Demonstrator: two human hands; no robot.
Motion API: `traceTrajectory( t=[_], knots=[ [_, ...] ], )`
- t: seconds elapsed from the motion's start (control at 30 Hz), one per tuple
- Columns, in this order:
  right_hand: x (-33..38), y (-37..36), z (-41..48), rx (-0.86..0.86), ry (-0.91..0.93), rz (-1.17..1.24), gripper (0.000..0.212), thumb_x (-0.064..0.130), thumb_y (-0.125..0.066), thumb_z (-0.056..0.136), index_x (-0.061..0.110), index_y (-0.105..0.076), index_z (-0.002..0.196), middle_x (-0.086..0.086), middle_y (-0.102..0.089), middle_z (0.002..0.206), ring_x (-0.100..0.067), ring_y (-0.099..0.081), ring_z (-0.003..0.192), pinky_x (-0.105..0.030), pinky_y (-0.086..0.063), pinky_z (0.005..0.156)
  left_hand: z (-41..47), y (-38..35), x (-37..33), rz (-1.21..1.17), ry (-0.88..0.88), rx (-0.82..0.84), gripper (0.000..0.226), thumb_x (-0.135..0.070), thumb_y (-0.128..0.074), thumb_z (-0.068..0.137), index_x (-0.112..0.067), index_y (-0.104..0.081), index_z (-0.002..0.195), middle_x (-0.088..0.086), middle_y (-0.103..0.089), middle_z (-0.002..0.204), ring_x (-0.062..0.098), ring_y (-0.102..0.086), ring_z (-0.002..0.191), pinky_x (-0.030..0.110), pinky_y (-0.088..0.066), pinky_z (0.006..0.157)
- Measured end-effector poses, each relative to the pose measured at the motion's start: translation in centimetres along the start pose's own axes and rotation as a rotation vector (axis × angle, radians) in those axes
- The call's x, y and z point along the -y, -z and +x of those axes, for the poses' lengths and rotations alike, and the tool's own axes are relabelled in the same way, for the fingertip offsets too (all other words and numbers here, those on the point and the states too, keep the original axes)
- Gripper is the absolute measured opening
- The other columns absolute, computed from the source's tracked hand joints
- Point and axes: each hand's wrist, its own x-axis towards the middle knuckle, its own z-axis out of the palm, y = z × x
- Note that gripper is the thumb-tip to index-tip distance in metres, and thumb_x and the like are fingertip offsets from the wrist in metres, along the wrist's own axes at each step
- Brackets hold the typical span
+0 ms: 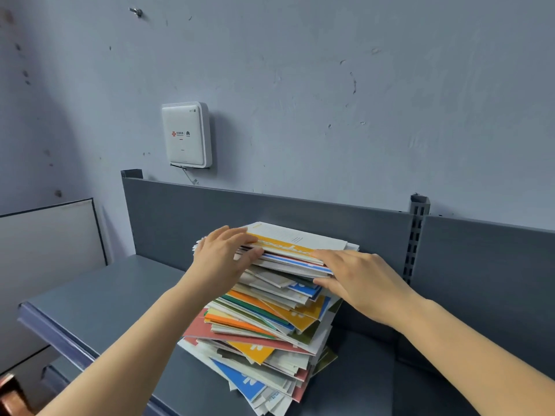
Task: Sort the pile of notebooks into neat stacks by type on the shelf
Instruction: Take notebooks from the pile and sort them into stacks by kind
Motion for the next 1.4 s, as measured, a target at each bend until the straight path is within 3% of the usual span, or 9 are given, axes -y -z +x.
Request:
traceTrajectory(
  t=[0.13, 0.33, 0.53, 0.67, 0.77, 0.9, 1.0, 1.17, 1.4],
  knots=[
    [0.1, -0.3, -0.6, -0.235, 0.067, -0.111, 0.05, 0.037, -0.08, 0.069, 0.01, -0.065, 0.108, -0.001, -0.075, 0.094, -0.013, -0.072, 0.072, -0.025, -0.054, 0.044, -2.4, -0.2, -1.2, -0.202, 0.076, -0.255, 0.04, -0.042, -0.054, 0.094, -0.031, -0.053, 0.132, -0.008, -0.042, 0.143, 0.018, -0.029, 0.136, 0.039, -0.028, 0.11],
    [1.4, 0.1, -1.0, -0.294, 0.054, -0.146, 0.044, 0.039, -0.065, 0.074, 0.011, -0.066, 0.108, 0.0, -0.075, 0.093, -0.013, -0.072, 0.071, -0.024, -0.055, 0.044, -5.5, 0.9, -3.8, -0.794, 0.3, -0.001, 0.045, -0.031, -0.057, 0.094, -0.018, -0.047, 0.136, -0.003, -0.066, 0.095, 0.011, -0.066, 0.083, 0.018, -0.055, 0.067],
    [3.7, 1.6, -2.2, -0.282, 0.053, -0.145, 0.04, 0.045, -0.047, 0.087, 0.015, -0.054, 0.112, 0.0, -0.074, 0.095, -0.013, -0.071, 0.073, -0.025, -0.054, 0.045, -7.9, 1.1, -6.0, -1.32, 0.504, 0.122, 0.058, -0.038, -0.062, 0.09, -0.022, -0.034, 0.138, 0.001, -0.065, 0.113, 0.012, -0.071, 0.092, 0.028, -0.061, 0.074],
    [6.2, 2.3, -2.9, -0.328, 0.062, -0.166, 0.038, 0.045, -0.046, 0.086, 0.02, -0.052, 0.113, 0.006, -0.073, 0.089, -0.012, -0.067, 0.067, -0.025, -0.051, 0.044, -8.8, 1.1, -7.1, -1.688, 0.656, 0.226, 0.049, -0.039, -0.063, 0.089, -0.014, -0.049, 0.128, 0.002, -0.066, 0.105, 0.019, -0.071, 0.092, 0.038, -0.061, 0.078],
    [8.3, 2.3, -3.1, -0.222, 0.059, -0.094, 0.046, 0.054, -0.047, 0.079, 0.025, -0.057, 0.113, 0.013, -0.07, 0.093, -0.01, -0.064, 0.073, -0.025, -0.051, 0.049, -8.7, 1.1, -7.4, -1.689, 0.64, 0.327, 0.045, -0.038, -0.063, 0.09, -0.003, -0.059, 0.117, 0.011, -0.074, 0.091, 0.025, -0.072, 0.079, 0.043, -0.059, 0.075],
    [9.0, 3.7, -2.9, 0.075, -0.203, 0.37, 0.068, 0.08, -0.049, 0.062, 0.04, -0.063, 0.116, 0.036, -0.058, 0.105, 0.006, -0.05, 0.106, -0.015, -0.043, 0.085, -8.5, 0.9, -7.0, -1.625, 0.675, 0.344, 0.042, -0.016, -0.066, 0.089, -0.001, -0.049, 0.125, 0.019, -0.071, 0.103, 0.029, -0.073, 0.082, 0.035, -0.06, 0.059],
    [7.3, 3.9, -3.1, -0.17, -0.545, 0.669, 0.052, 0.066, -0.049, 0.069, 0.034, -0.067, 0.107, 0.03, -0.056, 0.1, 0.006, -0.052, 0.098, -0.008, -0.04, 0.078, -8.5, 1.0, -6.6, -1.616, 0.686, 0.344, 0.037, -0.011, -0.062, 0.092, -0.006, -0.046, 0.124, 0.015, -0.068, 0.109, 0.028, -0.073, 0.085, 0.035, -0.061, 0.06],
    [3.2, 1.7, -4.3, -0.016, -1.017, 0.832, 0.056, 0.056, -0.053, 0.087, 0.022, -0.051, 0.132, 0.009, -0.052, 0.135, -0.014, -0.047, 0.126, -0.033, -0.039, 0.103, -9.4, 0.4, -5.8, -1.547, 0.579, 0.337, 0.036, -0.013, -0.064, 0.09, -0.013, -0.049, 0.122, 0.008, -0.069, 0.108, 0.026, -0.073, 0.087, 0.038, -0.062, 0.067],
    [3.3, 1.8, -8.4, 0.095, -1.116, 1.124, 0.042, 0.05, -0.06, 0.084, 0.015, -0.068, 0.107, 0.001, -0.075, 0.097, -0.021, -0.07, 0.095, -0.037, -0.052, 0.09, -11.2, 0.4, -7.1, -1.448, 0.368, 0.417, 0.034, -0.014, -0.064, 0.09, -0.022, -0.053, 0.121, -0.001, -0.073, 0.107, 0.019, -0.074, 0.089, 0.036, -0.062, 0.073]
  ],
)
